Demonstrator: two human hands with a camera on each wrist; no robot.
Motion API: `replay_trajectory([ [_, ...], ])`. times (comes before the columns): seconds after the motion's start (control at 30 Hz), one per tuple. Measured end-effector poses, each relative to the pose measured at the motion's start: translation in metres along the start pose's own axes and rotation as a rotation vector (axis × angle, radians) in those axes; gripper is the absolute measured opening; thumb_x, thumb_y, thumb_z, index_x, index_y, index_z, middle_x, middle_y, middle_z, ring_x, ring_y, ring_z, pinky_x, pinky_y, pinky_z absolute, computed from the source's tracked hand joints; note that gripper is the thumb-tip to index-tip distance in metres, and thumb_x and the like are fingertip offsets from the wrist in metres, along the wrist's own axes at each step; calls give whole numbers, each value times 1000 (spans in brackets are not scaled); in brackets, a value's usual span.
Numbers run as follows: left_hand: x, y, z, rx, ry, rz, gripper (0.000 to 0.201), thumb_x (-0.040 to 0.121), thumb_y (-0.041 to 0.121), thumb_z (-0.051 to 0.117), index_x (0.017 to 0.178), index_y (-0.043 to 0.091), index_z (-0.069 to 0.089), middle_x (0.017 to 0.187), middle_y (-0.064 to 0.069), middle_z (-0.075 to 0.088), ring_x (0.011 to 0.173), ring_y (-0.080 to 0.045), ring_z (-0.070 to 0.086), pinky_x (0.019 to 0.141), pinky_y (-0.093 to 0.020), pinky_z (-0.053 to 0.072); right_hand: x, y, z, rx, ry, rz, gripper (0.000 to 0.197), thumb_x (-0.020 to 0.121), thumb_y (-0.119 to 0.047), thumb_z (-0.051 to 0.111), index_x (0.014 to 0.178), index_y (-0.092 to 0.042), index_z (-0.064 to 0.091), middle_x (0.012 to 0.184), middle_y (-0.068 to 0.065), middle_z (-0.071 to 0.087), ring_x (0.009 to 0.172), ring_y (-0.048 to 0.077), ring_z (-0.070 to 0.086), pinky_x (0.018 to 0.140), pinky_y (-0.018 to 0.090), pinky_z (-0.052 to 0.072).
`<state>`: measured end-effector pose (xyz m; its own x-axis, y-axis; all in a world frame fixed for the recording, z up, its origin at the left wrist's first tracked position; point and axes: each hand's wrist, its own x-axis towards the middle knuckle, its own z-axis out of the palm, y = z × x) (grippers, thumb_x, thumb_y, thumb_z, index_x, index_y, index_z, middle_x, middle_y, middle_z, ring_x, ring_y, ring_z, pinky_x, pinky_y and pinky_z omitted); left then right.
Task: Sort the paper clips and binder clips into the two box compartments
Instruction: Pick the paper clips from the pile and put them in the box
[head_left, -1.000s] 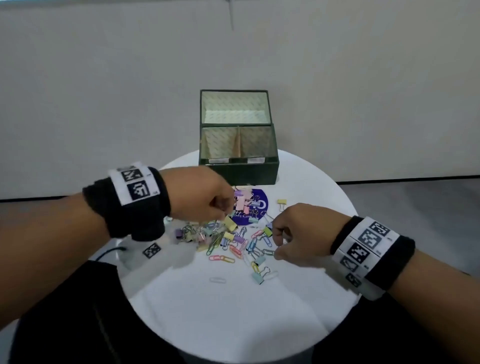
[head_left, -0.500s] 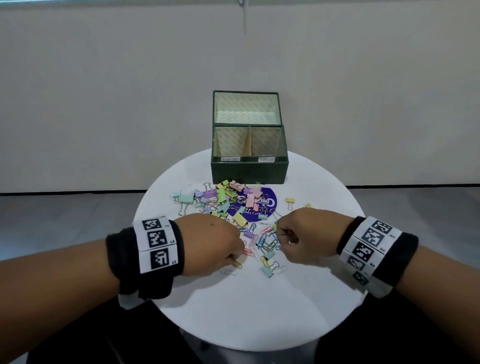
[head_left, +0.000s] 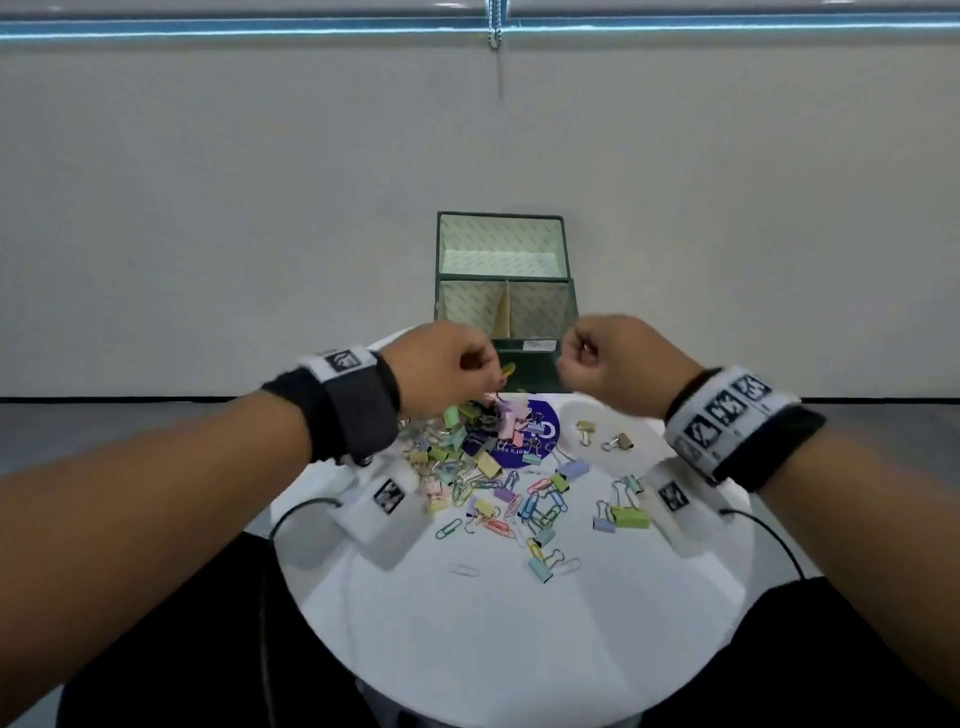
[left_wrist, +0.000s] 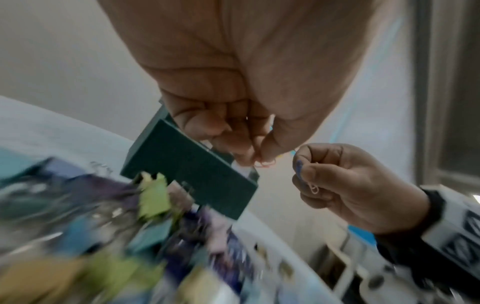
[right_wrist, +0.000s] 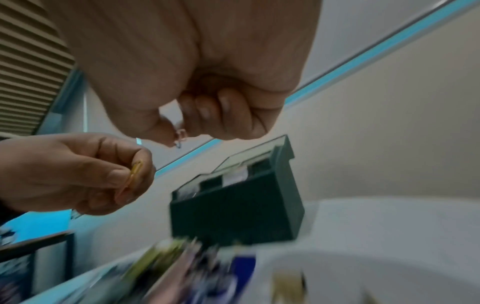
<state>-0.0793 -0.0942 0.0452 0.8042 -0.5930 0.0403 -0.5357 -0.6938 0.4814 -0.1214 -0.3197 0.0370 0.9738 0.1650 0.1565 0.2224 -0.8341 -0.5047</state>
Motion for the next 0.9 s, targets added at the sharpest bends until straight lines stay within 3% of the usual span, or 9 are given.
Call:
replay_trajectory([
  [0.07,27,6,-4,-118,163,-57,14,92,32,64,82,23,68,72,9,68,59,-7,60,57,-24,50,34,5,-8,-53,93,45,14,95,-22,56,82,-17,55,76,-5,56,65,10,50,56,21,36],
  [0.17,64,16,-6,-82,305,-92,17,91,31,63,80,20,69,75,7,71,70,-14,68,72,-29,57,70,9,-11,-143,63,166,16,99,-24,52,87,-14,55,83,1,57,78,21,54,60,28,35],
  [0.27,86,17,-1,-53,211,-162,12,91,25,65,90,22,76,87,3,75,82,-20,71,83,-34,58,85,8,-12,-187,40,213,20,97,-22,55,95,-5,65,93,9,65,86,26,59,71,30,43],
  [0.37,92,10,4,-19,129,-204,27,91,13,62,114,22,74,114,3,73,99,-19,69,93,-27,52,87,11,-15,-52,47,213,17,95,-17,60,106,-12,71,97,3,75,86,17,70,86,35,56],
  [0.43,83,8,0,48,168,-142,31,92,15,61,120,23,71,121,3,69,107,-17,65,91,-21,46,83,10,-20,-77,31,162,25,94,-16,62,117,-17,70,109,-1,74,99,16,69,96,34,53],
  [0.5,63,9,-8,137,177,-29,25,91,20,62,113,26,72,111,6,69,104,-15,64,80,-18,41,75,9,-24,-136,49,93,31,94,-16,62,124,-21,69,121,-8,69,109,13,64,97,27,46],
  [0.63,-6,11,-14,282,-118,179,9,91,31,66,99,33,71,92,18,63,80,2,58,69,-15,45,38,0,-18,-114,44,-14,25,93,-16,64,113,-28,72,108,-14,68,94,6,63,87,22,46],
  [0.8,-75,5,15,479,-473,320,22,91,47,58,98,30,70,94,13,60,81,-6,57,76,-29,51,-20,-13,5,-256,-291,-169,11,93,-27,66,98,-33,73,87,-20,67,76,-6,59,74,20,51],
  [0.9,-95,3,33,571,-532,360,29,92,48,53,83,21,58,90,7,52,77,-13,52,70,-34,49,-43,-15,23,-345,-444,-180,22,86,-41,68,107,-36,71,97,-19,65,79,1,58,79,27,53],
])
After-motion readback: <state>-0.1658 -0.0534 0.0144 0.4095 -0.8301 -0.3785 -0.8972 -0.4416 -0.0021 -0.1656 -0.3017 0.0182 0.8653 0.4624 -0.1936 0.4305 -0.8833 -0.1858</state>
